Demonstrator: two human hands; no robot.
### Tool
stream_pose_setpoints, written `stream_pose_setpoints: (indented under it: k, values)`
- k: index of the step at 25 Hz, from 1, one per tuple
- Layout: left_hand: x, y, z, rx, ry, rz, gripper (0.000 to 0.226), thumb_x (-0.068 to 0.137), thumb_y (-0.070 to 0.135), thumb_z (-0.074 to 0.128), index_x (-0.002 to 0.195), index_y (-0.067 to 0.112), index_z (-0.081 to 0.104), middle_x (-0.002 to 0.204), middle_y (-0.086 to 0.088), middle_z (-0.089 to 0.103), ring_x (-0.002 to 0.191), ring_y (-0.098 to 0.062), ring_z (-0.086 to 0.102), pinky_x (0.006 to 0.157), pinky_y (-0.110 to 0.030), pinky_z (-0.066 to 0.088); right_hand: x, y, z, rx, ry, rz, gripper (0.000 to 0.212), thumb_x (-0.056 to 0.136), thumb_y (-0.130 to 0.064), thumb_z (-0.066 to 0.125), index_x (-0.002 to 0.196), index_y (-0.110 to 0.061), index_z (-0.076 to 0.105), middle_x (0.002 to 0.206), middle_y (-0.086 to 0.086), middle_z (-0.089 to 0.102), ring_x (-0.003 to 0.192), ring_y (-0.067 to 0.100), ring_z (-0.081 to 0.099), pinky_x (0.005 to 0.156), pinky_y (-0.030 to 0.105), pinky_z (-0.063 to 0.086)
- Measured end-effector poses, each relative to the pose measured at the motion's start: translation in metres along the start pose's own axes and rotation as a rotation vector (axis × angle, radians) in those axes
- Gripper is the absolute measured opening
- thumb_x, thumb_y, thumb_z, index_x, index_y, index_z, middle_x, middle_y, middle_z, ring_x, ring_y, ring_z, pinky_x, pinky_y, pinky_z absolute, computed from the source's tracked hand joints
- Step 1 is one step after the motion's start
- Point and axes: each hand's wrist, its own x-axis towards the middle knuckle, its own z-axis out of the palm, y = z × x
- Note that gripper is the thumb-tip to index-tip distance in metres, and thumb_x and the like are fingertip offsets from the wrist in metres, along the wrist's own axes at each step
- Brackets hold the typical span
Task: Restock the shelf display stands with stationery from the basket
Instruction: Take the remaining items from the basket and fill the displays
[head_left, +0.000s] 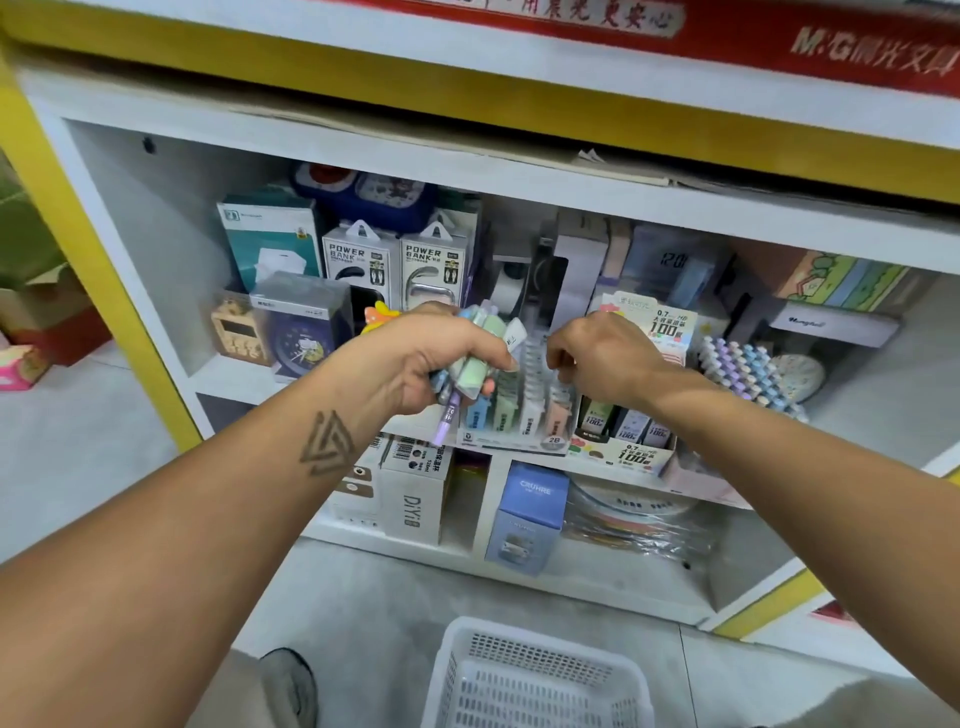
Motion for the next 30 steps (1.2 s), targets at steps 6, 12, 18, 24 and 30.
stream_pose_setpoints:
  k: [6, 12, 18, 24, 30]
  values:
    - [0.001, -0.001, -0.005, -0.012, -0.032, -0.005, 0.038, 0.074, -0.003, 0.077, 0.106, 0.004, 0.06, 0.075, -0.013, 0.066, 0.055, -0.021, 0.062, 0.046, -0.023, 0.04, 0.0, 0.001, 0.004, -0.026, -0.019, -0.015, 0.018, 0.086, -0.007, 0.067, 0.095, -0.023, 0.072, 0.098, 0.0, 0.073, 0.095, 0.026, 0.065, 0.082, 0.033, 0.05]
    - [0.0, -0.001, -0.009, -0.056, -0.12, -0.016, 0.023, 0.079, -0.004, 0.07, 0.098, 0.007, 0.062, 0.073, -0.01, 0.063, 0.058, -0.019, 0.058, 0.051, -0.026, 0.036, 0.001, -0.01, -0.016, 0.669, -0.024, 0.16, 0.037, 0.089, 0.002, 0.059, 0.115, -0.021, 0.074, 0.108, -0.002, 0.076, 0.099, 0.011, 0.068, 0.086, 0.026, 0.055]
    - [0.001, -0.002, 0.0, -0.106, -0.125, 0.012, 0.028, 0.078, -0.006, 0.068, 0.102, 0.006, 0.061, 0.081, -0.014, 0.065, 0.056, -0.02, 0.061, 0.048, -0.024, 0.04, -0.018, -0.029, -0.035, 1.486, -0.098, 0.293, 0.016, 0.081, -0.008, 0.079, 0.097, -0.005, 0.075, 0.087, 0.008, 0.075, 0.076, 0.014, 0.068, 0.057, 0.019, 0.052]
    - [0.003, -0.004, -0.002, -0.179, -0.136, -0.031, 0.017, 0.084, -0.008, 0.059, 0.097, 0.002, 0.063, 0.068, -0.011, 0.065, 0.05, -0.017, 0.059, 0.039, -0.02, 0.043, -0.027, -0.003, -0.037, 1.811, 0.007, 0.412, 0.011, 0.094, -0.001, 0.063, 0.099, -0.004, 0.071, 0.091, 0.015, 0.076, 0.081, 0.02, 0.073, 0.071, 0.027, 0.061]
    - [0.007, -0.004, 0.002, -0.184, -0.097, -0.041, 0.027, 0.083, -0.008, 0.058, 0.104, 0.008, 0.064, 0.063, -0.008, 0.062, 0.046, -0.015, 0.055, 0.039, -0.02, 0.043, -0.025, 0.006, -0.035, 1.372, 0.032, 0.349, 0.022, 0.088, -0.008, 0.074, 0.108, -0.008, 0.066, 0.077, 0.007, 0.074, 0.055, 0.018, 0.063, 0.045, 0.025, 0.049]
